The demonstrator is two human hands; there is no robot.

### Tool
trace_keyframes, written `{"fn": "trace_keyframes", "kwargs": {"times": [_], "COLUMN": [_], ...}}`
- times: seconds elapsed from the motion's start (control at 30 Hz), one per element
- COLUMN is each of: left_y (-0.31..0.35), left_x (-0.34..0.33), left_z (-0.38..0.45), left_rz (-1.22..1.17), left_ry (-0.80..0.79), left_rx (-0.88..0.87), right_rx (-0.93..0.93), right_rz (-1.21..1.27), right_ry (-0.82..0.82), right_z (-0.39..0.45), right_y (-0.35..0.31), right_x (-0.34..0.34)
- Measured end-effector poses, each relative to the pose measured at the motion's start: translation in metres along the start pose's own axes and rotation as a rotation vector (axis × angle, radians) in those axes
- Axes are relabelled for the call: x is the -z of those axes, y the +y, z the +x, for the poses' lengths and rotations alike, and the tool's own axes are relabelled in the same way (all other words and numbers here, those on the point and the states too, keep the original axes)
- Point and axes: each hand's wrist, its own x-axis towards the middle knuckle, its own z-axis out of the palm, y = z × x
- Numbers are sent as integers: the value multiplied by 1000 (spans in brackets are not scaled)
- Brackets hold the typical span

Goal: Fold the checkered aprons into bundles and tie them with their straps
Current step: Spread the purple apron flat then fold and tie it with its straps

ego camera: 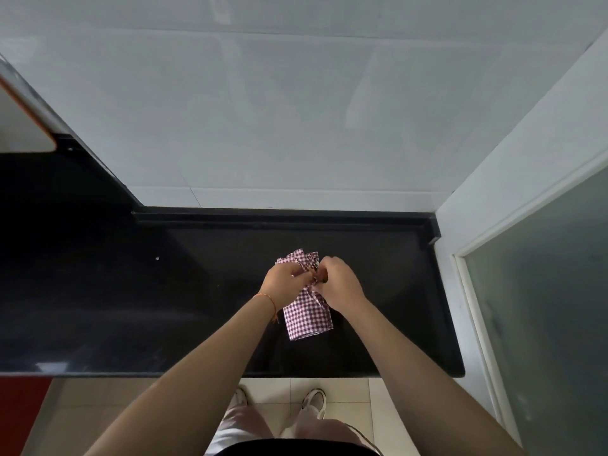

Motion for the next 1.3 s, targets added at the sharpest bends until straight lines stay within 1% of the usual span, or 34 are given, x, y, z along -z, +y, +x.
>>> {"fn": "trace_keyframes", "kwargs": {"times": [0.17, 0.4, 0.57, 0.67, 0.73, 0.8, 0.87, 0.93, 1.03, 1.13, 1.17, 1.23, 1.3], "left_y": [2, 4, 16, 20, 14, 7, 3, 3, 1, -6, -5, -4, -4], "left_x": [-2, 2, 2, 2, -1, -2, -1, 1, 1, -3, -4, -4, -6], "left_z": [-4, -5, -2, -5, -7, -10, -10, -9, -9, -7, -7, -6, -6], "left_rz": [32, 138, 279, 343, 229, 76, 39, 51, 16, -165, -214, -236, -237], "left_ry": [-12, -6, -43, -67, -40, 36, 43, 9, 5, 58, 62, 54, 40], "left_rx": [-20, -88, -4, -37, -69, -116, -140, -149, -76, 27, 50, 67, 80], "right_rx": [54, 6, -41, -98, -101, -91, -70, -47, 13, 51, 37, -16, -45], "right_rz": [8, 30, 102, 169, 192, 176, 165, 162, 99, 34, 14, -7, -22], "right_ry": [-48, -130, -296, -364, -345, -299, -234, -186, -161, -147, -144, -151, -205], "right_z": [3, 2, 4, 4, 2, 1, 0, -2, -3, -4, -4, -2, -1], "right_y": [-6, -6, -5, -3, -3, -3, -3, -3, -5, -9, -10, -10, -10], "right_x": [-8, -5, 1, 9, 12, 10, 5, -1, -5, -7, -8, -8, 0]}}
